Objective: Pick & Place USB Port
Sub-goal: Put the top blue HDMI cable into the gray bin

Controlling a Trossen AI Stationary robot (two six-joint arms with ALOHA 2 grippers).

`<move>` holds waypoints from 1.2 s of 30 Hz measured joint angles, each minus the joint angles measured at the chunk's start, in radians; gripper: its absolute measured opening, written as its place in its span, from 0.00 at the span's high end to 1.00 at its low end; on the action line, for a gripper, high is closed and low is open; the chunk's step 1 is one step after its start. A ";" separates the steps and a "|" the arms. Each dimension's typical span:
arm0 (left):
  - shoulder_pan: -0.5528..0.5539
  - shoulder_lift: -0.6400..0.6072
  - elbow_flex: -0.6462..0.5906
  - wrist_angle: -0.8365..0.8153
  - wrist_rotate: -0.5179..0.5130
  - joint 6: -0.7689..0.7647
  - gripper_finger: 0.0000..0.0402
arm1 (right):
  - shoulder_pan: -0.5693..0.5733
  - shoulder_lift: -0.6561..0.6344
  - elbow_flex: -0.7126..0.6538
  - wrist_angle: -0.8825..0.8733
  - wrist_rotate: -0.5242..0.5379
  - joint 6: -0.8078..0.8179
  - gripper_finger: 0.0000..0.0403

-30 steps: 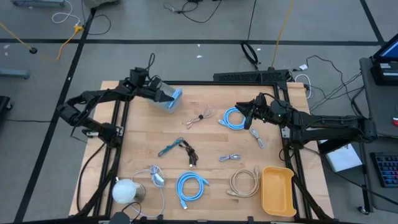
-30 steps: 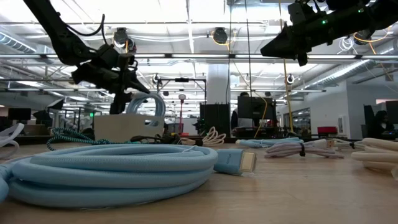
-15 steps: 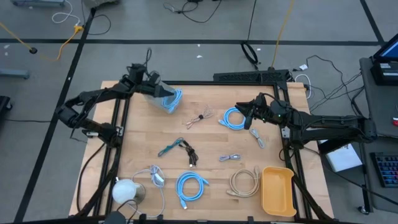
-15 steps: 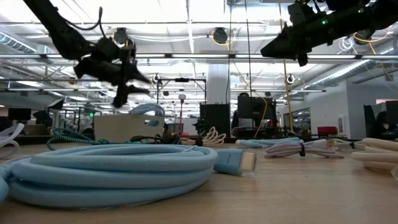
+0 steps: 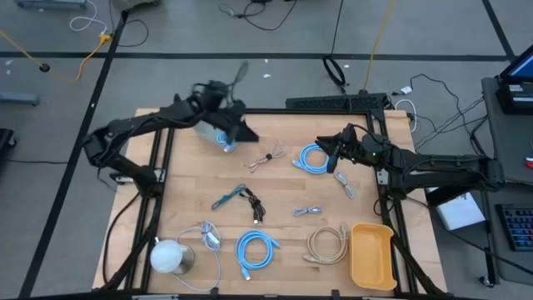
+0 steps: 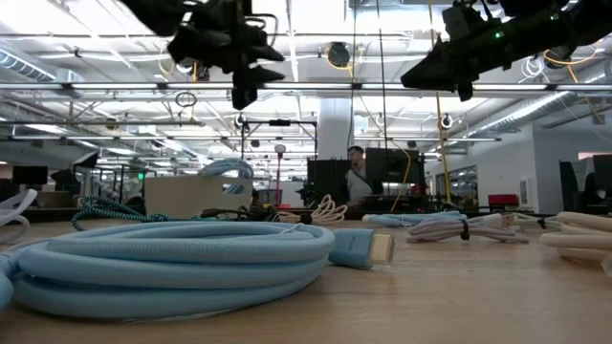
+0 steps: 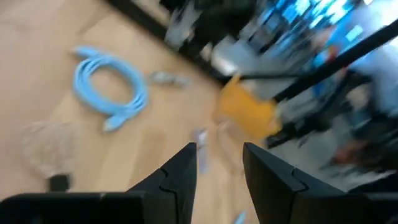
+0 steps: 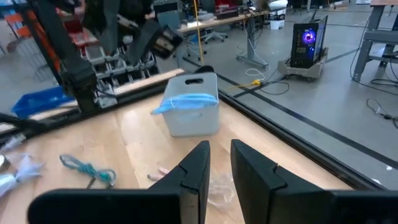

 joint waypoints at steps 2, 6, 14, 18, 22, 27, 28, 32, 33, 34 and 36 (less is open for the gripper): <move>-0.017 0.021 0.043 -0.138 -0.062 0.078 0.67 | 0.000 0.000 0.000 -0.041 -0.001 -0.024 0.85; -0.010 0.035 0.063 -0.227 -0.101 0.127 0.67 | -0.019 0.020 0.000 -0.265 -0.004 -0.016 0.85; 0.077 -0.080 0.065 -0.224 -0.100 0.099 0.67 | -0.023 0.096 0.000 -0.407 -0.292 -0.026 0.85; 0.122 -0.143 0.065 -0.227 -0.091 0.075 0.67 | 0.013 0.147 0.000 -0.449 -0.314 -0.140 0.84; 0.151 -0.199 0.066 -0.235 -0.084 0.063 0.67 | 0.021 0.200 0.000 -0.455 -0.263 -0.206 0.80; 0.155 -0.245 0.066 -0.242 -0.082 0.044 0.67 | 0.012 0.260 0.001 -0.360 -0.110 -0.228 0.66; 0.150 -0.249 0.066 -0.246 -0.082 0.044 0.67 | 0.005 0.276 0.001 -0.348 -0.098 -0.228 0.63; 0.132 -0.254 0.065 -0.255 -0.082 0.032 0.67 | -0.035 0.341 0.001 -0.350 -0.136 -0.204 0.52; 0.128 -0.254 0.065 -0.256 -0.082 0.031 0.67 | -0.042 0.358 0.001 -0.360 -0.158 -0.194 0.50; 0.123 -0.256 0.065 -0.254 -0.082 0.030 0.67 | -0.046 0.372 0.001 -0.372 -0.177 -0.189 0.48; 0.115 -0.256 0.065 -0.254 -0.086 0.029 0.67 | -0.048 0.393 0.000 -0.391 -0.203 -0.191 0.44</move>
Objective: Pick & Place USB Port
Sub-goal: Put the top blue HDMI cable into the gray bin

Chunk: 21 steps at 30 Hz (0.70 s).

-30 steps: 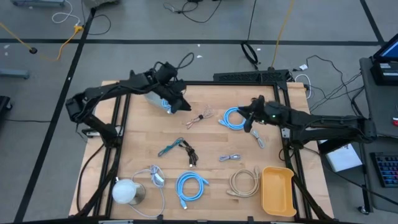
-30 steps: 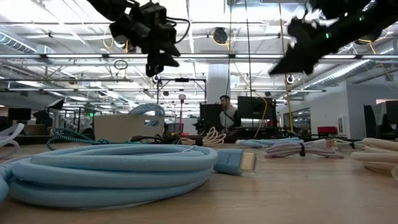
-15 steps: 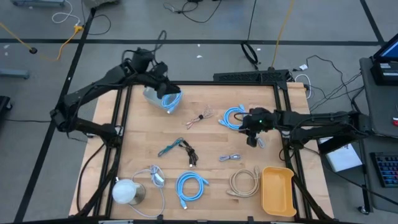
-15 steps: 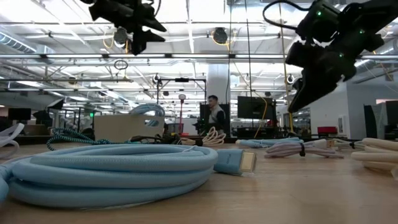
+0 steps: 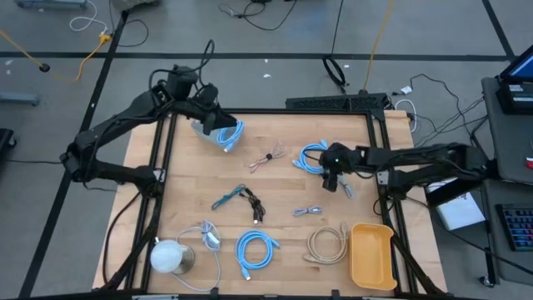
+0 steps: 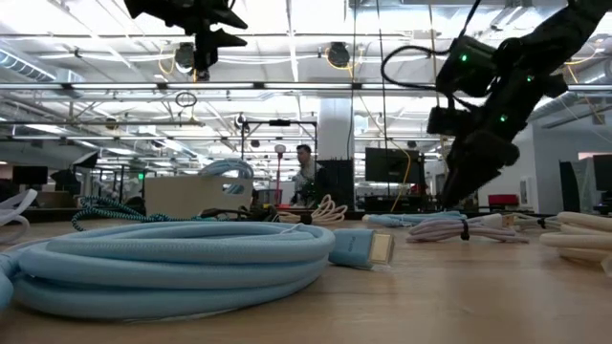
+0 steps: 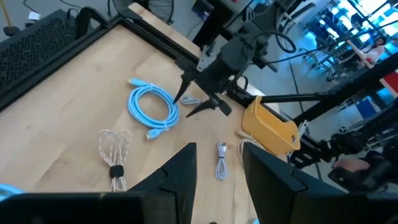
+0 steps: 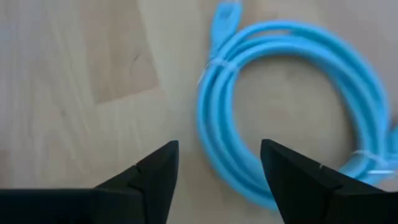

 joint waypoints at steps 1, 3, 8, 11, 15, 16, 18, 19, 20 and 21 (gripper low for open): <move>-0.002 0.000 0.000 0.000 -0.004 0.000 0.67 | 0.000 0.006 0.000 -0.004 -0.005 -0.011 0.43; -0.006 0.001 0.000 -0.001 -0.006 -0.001 0.67 | 0.001 0.015 0.000 -0.008 0.009 -0.039 0.41; -0.006 0.001 0.000 -0.001 -0.006 -0.005 0.67 | -0.011 0.017 0.000 -0.007 0.024 -0.143 0.41; -0.006 0.000 0.000 0.000 -0.006 -0.007 0.67 | -0.031 0.046 0.000 -0.016 0.024 -0.182 0.44; -0.006 0.001 0.000 0.000 -0.006 -0.010 0.67 | -0.051 0.112 0.002 -0.003 0.013 -0.217 0.48; -0.006 0.001 0.000 0.000 -0.006 -0.010 0.67 | -0.055 0.128 0.003 0.003 0.002 -0.222 0.50; -0.006 0.001 0.000 0.001 -0.006 -0.011 0.67 | -0.060 0.158 0.004 0.013 -0.017 -0.223 0.53; -0.006 0.001 0.000 0.001 -0.006 -0.013 0.67 | -0.060 0.170 0.005 0.024 -0.029 -0.221 0.55; -0.006 0.001 0.000 0.001 -0.006 -0.017 0.67 | -0.059 0.181 0.005 0.028 -0.038 -0.221 0.58; -0.006 0.001 0.000 0.001 -0.006 -0.018 0.67 | -0.059 0.190 0.005 0.032 -0.053 -0.221 0.61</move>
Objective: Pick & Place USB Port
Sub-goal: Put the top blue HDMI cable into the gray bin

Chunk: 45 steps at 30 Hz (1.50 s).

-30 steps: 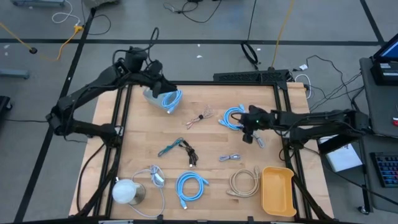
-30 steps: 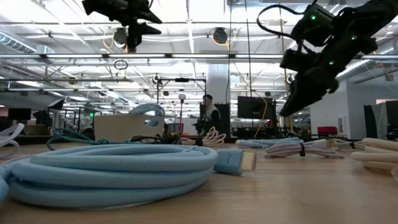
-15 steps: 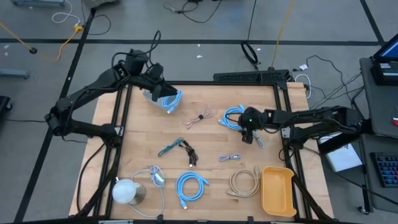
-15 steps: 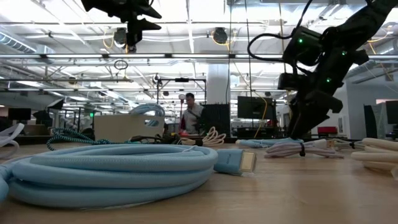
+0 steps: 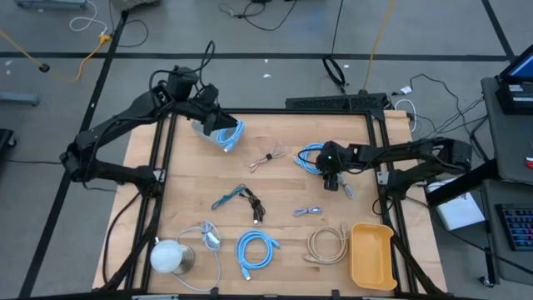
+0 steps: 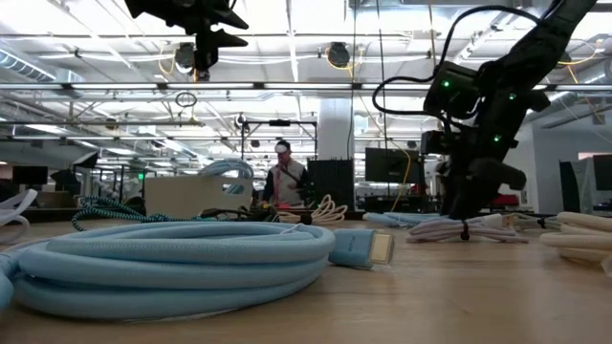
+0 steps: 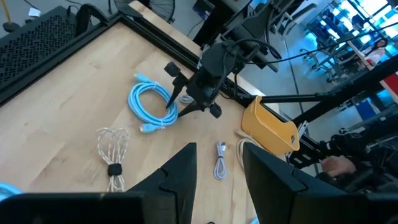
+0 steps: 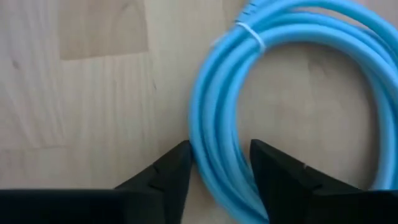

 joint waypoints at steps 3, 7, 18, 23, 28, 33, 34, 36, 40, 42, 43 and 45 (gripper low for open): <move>0.000 0.000 0.000 0.003 0.000 0.000 0.67 | 0.000 0.013 0.000 0.004 -0.035 0.002 0.72; 0.000 0.000 0.000 0.008 -0.009 0.003 0.67 | 0.000 0.012 -0.002 0.024 -0.079 0.078 0.88; 0.000 0.000 -0.004 -0.029 -0.043 0.046 0.67 | -0.013 -0.193 0.047 0.394 -0.308 0.534 0.92; -0.022 0.001 -0.032 -0.005 -0.035 0.053 0.67 | -0.052 -0.232 0.058 0.785 -0.470 0.822 0.92; -0.116 0.010 -0.059 0.043 -0.128 0.159 0.67 | -0.081 -0.206 0.056 1.010 -0.622 1.021 0.92; -0.299 0.043 -0.060 0.086 -0.389 0.388 0.67 | -0.069 -0.159 0.056 1.225 -0.745 1.160 0.92; -0.324 0.055 -0.060 0.117 -0.446 0.396 0.67 | -0.063 -0.148 0.056 1.282 -0.748 1.187 0.92; -0.339 0.084 -0.060 0.172 -0.484 0.378 0.67 | -0.052 -0.122 0.056 1.419 -0.737 1.235 0.92; -0.336 0.149 -0.060 0.308 -0.429 0.302 0.67 | -0.036 -0.053 0.056 1.618 -0.712 1.336 0.92; -0.337 0.178 -0.060 0.392 -0.401 0.274 0.67 | -0.023 -0.018 0.056 1.695 -0.707 1.381 0.92; -0.343 0.190 -0.060 0.450 -0.384 0.257 0.67 | -0.017 -0.003 0.056 1.725 -0.710 1.407 0.92; -0.354 0.210 -0.060 0.571 -0.301 0.214 0.67 | 0.004 0.019 0.057 1.725 -0.713 1.434 0.92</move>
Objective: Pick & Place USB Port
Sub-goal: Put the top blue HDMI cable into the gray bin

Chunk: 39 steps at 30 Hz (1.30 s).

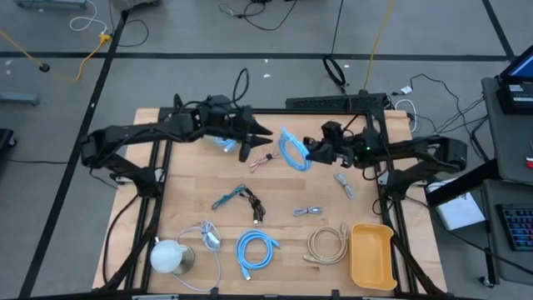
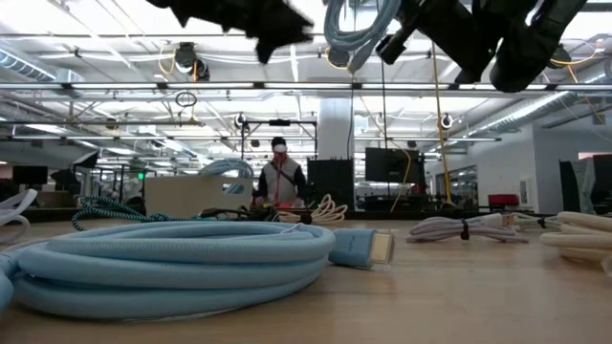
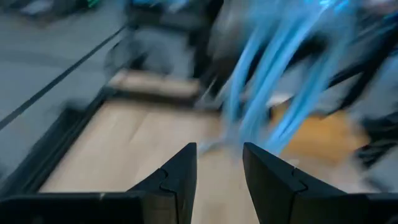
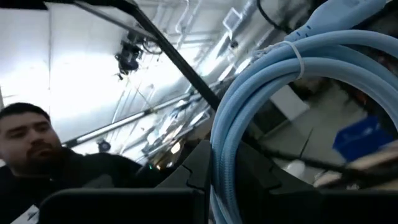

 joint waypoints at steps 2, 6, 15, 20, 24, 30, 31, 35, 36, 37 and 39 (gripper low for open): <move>-0.011 0.011 0.000 0.082 0.066 -0.031 0.67 | 0.019 0.008 0.000 -0.002 -0.015 0.001 0.92; -0.024 0.020 0.001 0.114 0.125 -0.045 0.67 | 0.052 -0.007 0.002 0.001 -0.016 -0.001 0.92; -0.050 0.035 0.001 0.232 0.140 -0.050 0.67 | 0.101 -0.057 0.077 0.003 0.003 0.009 0.92; -0.078 0.070 0.004 0.331 0.178 -0.105 0.67 | 0.112 -0.056 0.094 0.008 0.014 0.008 0.92; -0.087 0.086 0.004 0.324 0.254 -0.171 0.67 | 0.112 -0.051 0.094 0.005 0.022 0.006 0.92; -0.093 0.077 0.001 0.306 0.333 -0.216 0.67 | 0.111 -0.051 0.094 0.006 0.028 0.003 0.92; -0.090 0.072 0.001 0.303 0.343 -0.226 0.67 | 0.110 -0.051 0.094 0.005 0.028 0.003 0.92; -0.086 0.069 0.001 0.321 0.350 -0.237 0.67 | 0.110 -0.051 0.094 0.006 0.033 -0.003 0.92; -0.086 0.069 0.001 0.332 0.347 -0.248 0.67 | 0.110 -0.051 0.094 0.006 0.033 -0.007 0.92; -0.088 0.069 0.001 0.345 0.344 -0.257 0.67 | 0.110 -0.051 0.095 0.006 0.034 -0.015 0.92; -0.092 0.073 0.001 0.357 0.329 -0.255 0.67 | 0.110 -0.052 0.095 0.000 0.034 -0.024 0.92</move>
